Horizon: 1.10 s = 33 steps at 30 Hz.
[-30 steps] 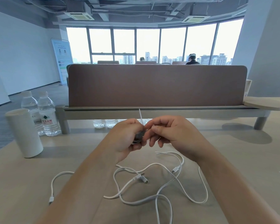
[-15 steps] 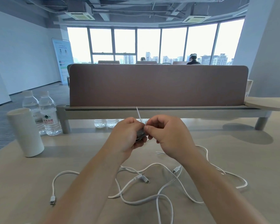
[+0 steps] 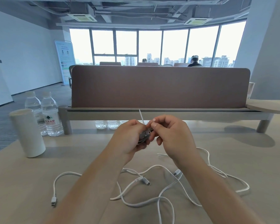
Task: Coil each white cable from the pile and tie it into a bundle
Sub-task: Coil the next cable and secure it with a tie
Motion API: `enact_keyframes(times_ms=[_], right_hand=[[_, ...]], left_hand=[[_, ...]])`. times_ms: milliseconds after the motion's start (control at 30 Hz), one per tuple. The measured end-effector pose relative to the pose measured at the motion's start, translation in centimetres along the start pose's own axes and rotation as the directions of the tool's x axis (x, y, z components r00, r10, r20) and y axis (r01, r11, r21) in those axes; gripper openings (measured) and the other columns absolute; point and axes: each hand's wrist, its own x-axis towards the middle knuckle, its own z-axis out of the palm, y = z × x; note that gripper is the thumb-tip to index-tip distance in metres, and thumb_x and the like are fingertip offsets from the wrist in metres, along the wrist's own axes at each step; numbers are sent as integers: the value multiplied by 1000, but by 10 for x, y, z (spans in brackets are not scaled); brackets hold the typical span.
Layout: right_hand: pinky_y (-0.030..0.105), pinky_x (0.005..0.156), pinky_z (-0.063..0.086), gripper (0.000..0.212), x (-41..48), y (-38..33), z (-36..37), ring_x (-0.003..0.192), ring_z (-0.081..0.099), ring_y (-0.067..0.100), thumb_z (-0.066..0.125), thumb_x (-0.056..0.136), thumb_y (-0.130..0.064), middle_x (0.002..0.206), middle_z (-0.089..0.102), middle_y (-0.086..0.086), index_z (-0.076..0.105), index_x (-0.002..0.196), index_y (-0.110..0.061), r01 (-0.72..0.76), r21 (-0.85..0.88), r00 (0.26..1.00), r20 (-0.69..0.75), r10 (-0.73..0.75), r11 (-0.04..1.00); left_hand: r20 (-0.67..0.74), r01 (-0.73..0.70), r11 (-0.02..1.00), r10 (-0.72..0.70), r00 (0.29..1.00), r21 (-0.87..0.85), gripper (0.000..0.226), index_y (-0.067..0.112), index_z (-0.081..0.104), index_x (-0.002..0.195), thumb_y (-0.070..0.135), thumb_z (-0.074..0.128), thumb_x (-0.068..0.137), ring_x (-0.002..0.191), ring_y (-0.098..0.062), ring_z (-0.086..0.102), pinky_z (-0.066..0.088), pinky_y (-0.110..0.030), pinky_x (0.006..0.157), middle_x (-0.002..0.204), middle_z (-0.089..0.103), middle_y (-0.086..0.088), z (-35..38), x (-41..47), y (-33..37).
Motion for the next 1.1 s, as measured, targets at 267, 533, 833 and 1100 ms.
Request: enact_keyframes(times_ms=[267,533,833,1100], right_hand=[[20,52,41,16,0,6,4,49,48,8,55,99,-6,56,59,2,68,89,-7,-31,44,999,-42,33,999],[25,57,38,19,2,8,3,52,41,12,53,99,-4,54,51,-1,66,85,-7,-103,196,994,-21,110,975],[23,56,42,16,2,3,-4,52,44,10,55,98,-3,86,69,-8,64,86,-8,12,30,999,29,-12,999],[21,55,43,13,3,5,-12,46,37,10,54,100,-3,66,66,-12,63,92,-3,47,-15,990,131,-44,999]], left_hand=[[-2,-8,999,8,1000,32,18,12,51,76,3,60,90,52,-24,54,40,-23,47,71,63,-17,2,2,-3],[-42,-61,997,63,997,42,10,8,55,83,2,58,90,53,-26,56,42,-28,53,71,66,-13,5,2,-5],[-14,-101,985,104,994,141,6,7,57,86,4,61,90,52,-24,60,41,-28,52,76,64,-13,4,2,-6],[54,-60,979,51,997,195,2,5,59,92,6,61,90,50,-22,58,37,-26,50,84,67,-17,4,2,-6]])
